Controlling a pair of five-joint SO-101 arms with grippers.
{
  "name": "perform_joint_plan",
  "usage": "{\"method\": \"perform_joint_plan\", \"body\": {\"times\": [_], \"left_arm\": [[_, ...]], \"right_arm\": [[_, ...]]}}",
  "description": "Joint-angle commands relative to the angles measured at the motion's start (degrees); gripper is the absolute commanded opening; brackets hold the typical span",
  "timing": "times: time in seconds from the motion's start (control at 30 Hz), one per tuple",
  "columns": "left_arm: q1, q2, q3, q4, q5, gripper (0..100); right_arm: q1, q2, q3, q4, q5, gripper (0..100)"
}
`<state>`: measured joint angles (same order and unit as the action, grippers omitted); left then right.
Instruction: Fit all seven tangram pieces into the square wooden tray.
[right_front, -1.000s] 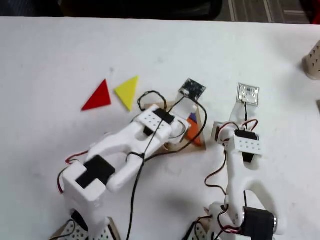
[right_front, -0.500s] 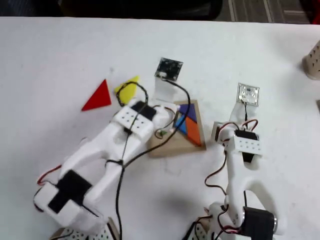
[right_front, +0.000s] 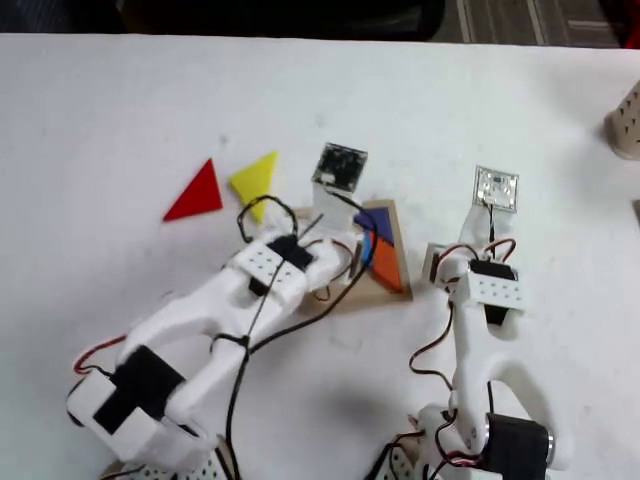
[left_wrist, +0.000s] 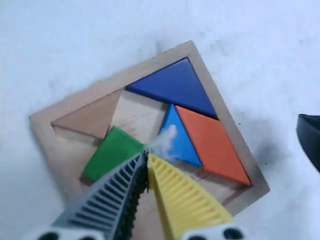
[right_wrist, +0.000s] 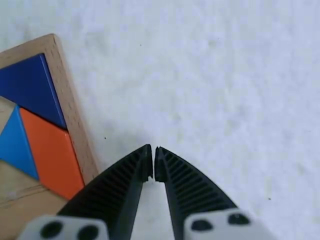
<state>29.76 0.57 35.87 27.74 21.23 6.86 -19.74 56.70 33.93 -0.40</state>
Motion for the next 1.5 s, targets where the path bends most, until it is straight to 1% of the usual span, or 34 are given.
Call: {"method": "perform_joint_plan", "body": {"times": [0.0,0.1,0.17,0.3,0.43,0.57,0.7,0.83,1.07,1.2,1.47], "left_arm": [[1.01,-1.45,-2.46,-7.3,0.7,2],[1.1,1.98,-2.73,-11.52,0.7,2],[1.27,6.11,-4.75,-12.84,0.53,2],[1.27,14.46,-10.46,-12.84,0.35,2],[1.01,17.71,-15.47,-10.29,0.35,2],[1.1,18.24,-15.91,-9.49,0.26,2],[1.19,17.89,-16.0,-4.66,0.44,2],[0.57,17.89,-16.09,-3.96,0.53,2],[2.24,17.98,-16.0,0.26,0.62,2],[3.3,17.89,-16.35,0.53,0.62,2],[2.77,16.13,-16.26,0.53,0.26,2]], "right_arm": [[0.22,-1.8,-2.64,-1.01,0.7,1.7],[0.22,-1.8,-2.64,-1.01,0.7,1.7],[0.22,-1.8,-2.55,-1.01,0.7,1.7],[0.22,-1.8,-2.55,-1.01,0.7,1.8],[-1.1,-1.8,-2.46,-1.01,0.7,1.8],[-1.19,-1.8,-2.46,-1.01,0.79,1.9],[-1.27,-1.8,-2.37,-1.01,0.79,1.9],[-1.36,-1.8,-2.37,-1.01,0.79,2.0],[-2.24,-1.8,-2.37,-1.01,0.79,2.0],[-2.24,-1.8,-2.37,-1.01,0.79,2.0],[-2.24,-1.8,-2.37,-1.01,0.79,2.0]]}}
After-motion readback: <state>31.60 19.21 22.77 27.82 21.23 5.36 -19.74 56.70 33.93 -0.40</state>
